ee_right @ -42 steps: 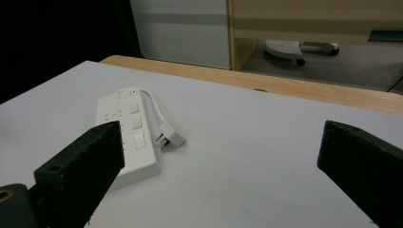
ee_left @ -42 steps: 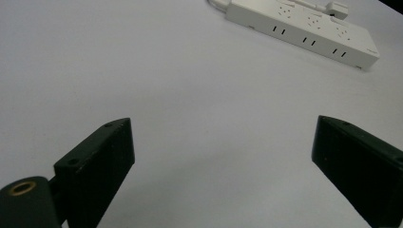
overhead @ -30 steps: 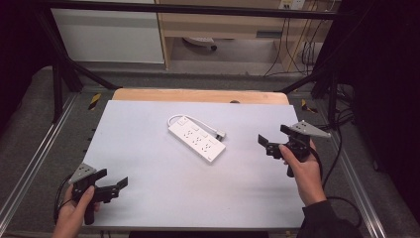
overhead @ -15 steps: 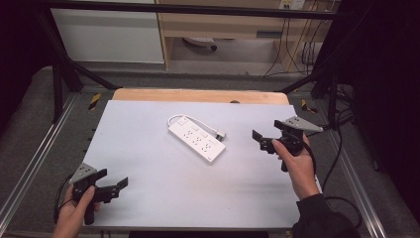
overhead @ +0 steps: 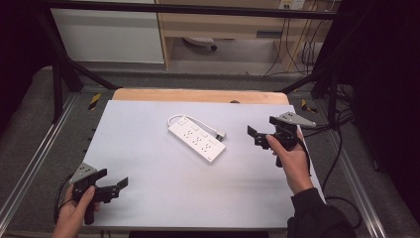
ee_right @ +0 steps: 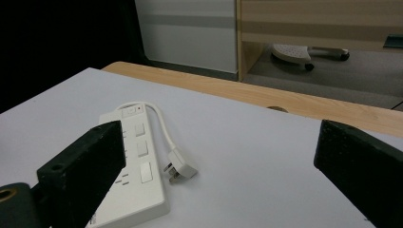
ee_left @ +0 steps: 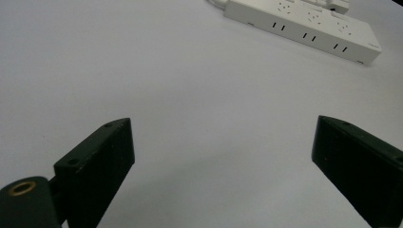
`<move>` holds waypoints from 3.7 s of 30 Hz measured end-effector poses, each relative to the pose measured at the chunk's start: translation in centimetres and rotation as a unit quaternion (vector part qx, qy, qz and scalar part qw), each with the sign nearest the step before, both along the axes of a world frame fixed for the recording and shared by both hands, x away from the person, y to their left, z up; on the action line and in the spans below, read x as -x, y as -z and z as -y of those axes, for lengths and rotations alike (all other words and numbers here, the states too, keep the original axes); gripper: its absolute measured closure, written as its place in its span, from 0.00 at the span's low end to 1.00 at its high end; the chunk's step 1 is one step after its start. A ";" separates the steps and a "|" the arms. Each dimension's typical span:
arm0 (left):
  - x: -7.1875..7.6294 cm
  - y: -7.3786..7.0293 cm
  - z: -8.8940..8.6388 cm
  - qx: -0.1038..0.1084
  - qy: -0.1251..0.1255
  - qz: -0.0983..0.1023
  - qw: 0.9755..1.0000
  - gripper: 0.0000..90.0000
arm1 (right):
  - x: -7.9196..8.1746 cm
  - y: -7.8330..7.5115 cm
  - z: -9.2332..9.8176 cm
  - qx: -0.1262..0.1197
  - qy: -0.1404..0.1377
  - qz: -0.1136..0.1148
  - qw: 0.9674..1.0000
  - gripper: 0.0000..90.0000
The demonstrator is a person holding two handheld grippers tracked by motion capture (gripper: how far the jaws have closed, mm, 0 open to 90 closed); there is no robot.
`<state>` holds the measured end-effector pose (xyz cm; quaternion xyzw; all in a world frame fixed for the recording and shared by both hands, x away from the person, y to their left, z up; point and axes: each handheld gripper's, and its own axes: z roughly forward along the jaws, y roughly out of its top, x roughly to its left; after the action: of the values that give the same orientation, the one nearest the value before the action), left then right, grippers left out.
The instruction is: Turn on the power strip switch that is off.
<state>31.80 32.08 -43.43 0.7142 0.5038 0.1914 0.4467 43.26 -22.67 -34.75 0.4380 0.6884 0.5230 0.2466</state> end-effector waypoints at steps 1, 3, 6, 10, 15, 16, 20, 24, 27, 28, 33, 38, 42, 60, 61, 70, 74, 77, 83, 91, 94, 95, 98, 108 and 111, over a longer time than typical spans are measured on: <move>0.0 0.0 0.0 0.000 0.000 0.000 1.000 0.08 | -0.1 0.1 -0.1 -0.001 0.002 -0.001 1.000 0.04; 0.0 0.0 0.0 0.000 0.000 0.000 1.000 0.08 | -0.4 0.3 -0.2 0.000 0.002 -0.003 1.000 0.04; 0.0 0.0 0.0 0.000 0.000 0.000 1.000 0.08 | -0.8 0.5 -0.4 -0.003 0.005 -0.007 1.000 0.05; 0.0 0.0 0.0 -0.001 0.001 0.001 1.000 0.08 | -1.3 0.8 -0.6 -0.007 0.009 -0.009 1.000 0.05; 0.0 0.0 0.0 -0.002 0.001 0.001 1.000 0.08 | -1.9 1.0 -1.0 -0.003 0.012 -0.010 1.000 0.05; 0.0 0.0 0.0 -0.002 0.001 0.001 1.000 0.08 | -1.9 1.0 -1.1 -0.001 0.011 -0.010 1.000 0.05; 0.0 0.0 0.0 -0.002 0.000 0.002 1.000 0.08 | -2.3 1.0 -1.6 0.004 0.009 -0.006 1.000 0.06; 0.0 0.0 0.0 -0.003 0.000 0.001 1.000 0.08 | -2.6 1.0 -2.2 0.004 0.006 -0.005 1.000 0.09; 0.0 0.0 0.0 -0.003 0.000 0.002 1.000 0.08 | -2.8 1.1 -2.5 0.005 0.004 -0.006 1.000 0.11; 0.0 0.0 0.0 -0.003 0.000 0.002 1.000 0.08 | -2.9 1.2 -2.6 0.006 0.003 -0.006 1.000 0.13; 0.0 0.0 -0.1 -0.003 -0.001 0.001 1.000 0.08 | -3.3 1.2 -3.2 0.001 0.000 -0.004 1.000 0.25; 0.0 0.0 -0.1 -0.004 -0.001 0.002 1.000 0.08 | -3.6 1.4 -3.6 -0.003 -0.005 -0.002 1.000 0.36; 0.0 0.0 -0.1 -0.004 0.000 0.002 1.000 0.08 | -3.9 1.6 -3.9 -0.004 -0.006 -0.004 1.000 0.45; -0.1 0.0 0.0 -0.007 0.001 0.003 1.000 0.08 | -4.9 2.6 -5.9 0.014 -0.018 0.005 1.000 0.84; -0.1 0.0 0.0 -0.007 0.001 0.003 1.000 0.08 | -4.9 2.7 -6.0 0.015 -0.020 0.006 1.000 0.85; -0.1 0.0 -0.1 -0.009 0.001 0.004 1.000 0.08 | -5.3 3.3 -7.2 0.025 -0.035 0.006 0.999 0.95; -0.1 0.0 -0.1 -0.009 0.001 0.003 1.000 0.08 | -5.4 3.4 -7.6 0.030 -0.041 0.004 0.999 0.97; -0.1 0.0 -0.1 -0.009 0.000 0.004 1.000 0.08 | -5.5 3.5 -8.1 0.036 -0.046 0.000 0.998 0.98; -0.1 -0.1 -0.1 -0.010 0.001 0.004 1.000 0.08 | -5.7 4.0 -8.7 0.045 -0.051 -0.010 0.998 1.00; -0.1 0.0 -0.1 -0.010 0.001 0.004 1.000 0.08 | -5.8 4.5 -9.3 0.051 -0.060 -0.019 0.997 1.00; -0.1 0.0 -0.1 -0.011 0.001 0.004 1.000 0.08 | -5.9 4.8 -9.6 0.052 -0.062 -0.025 0.996 1.00; -0.1 0.0 -0.1 -0.011 0.001 0.004 1.000 0.08 | -5.9 4.8 -9.6 0.053 -0.064 -0.025 0.996 1.00; -0.1 0.0 -0.1 -0.011 0.001 0.004 1.000 0.08 | -5.9 5.1 -9.9 0.057 -0.067 -0.030 0.996 1.00; -0.1 0.0 -0.1 -0.012 0.000 0.005 1.000 0.08 | -6.0 5.7 -10.5 0.062 -0.074 -0.040 0.995 1.00; -0.1 0.0 -0.1 -0.012 0.000 0.004 1.000 0.08 | -6.1 5.8 -10.7 0.064 -0.076 -0.042 0.994 1.00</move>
<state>31.89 32.18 -43.40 0.7189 0.4992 0.2002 0.4404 49.32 -12.02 -40.55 0.3894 0.7616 0.4760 0.2043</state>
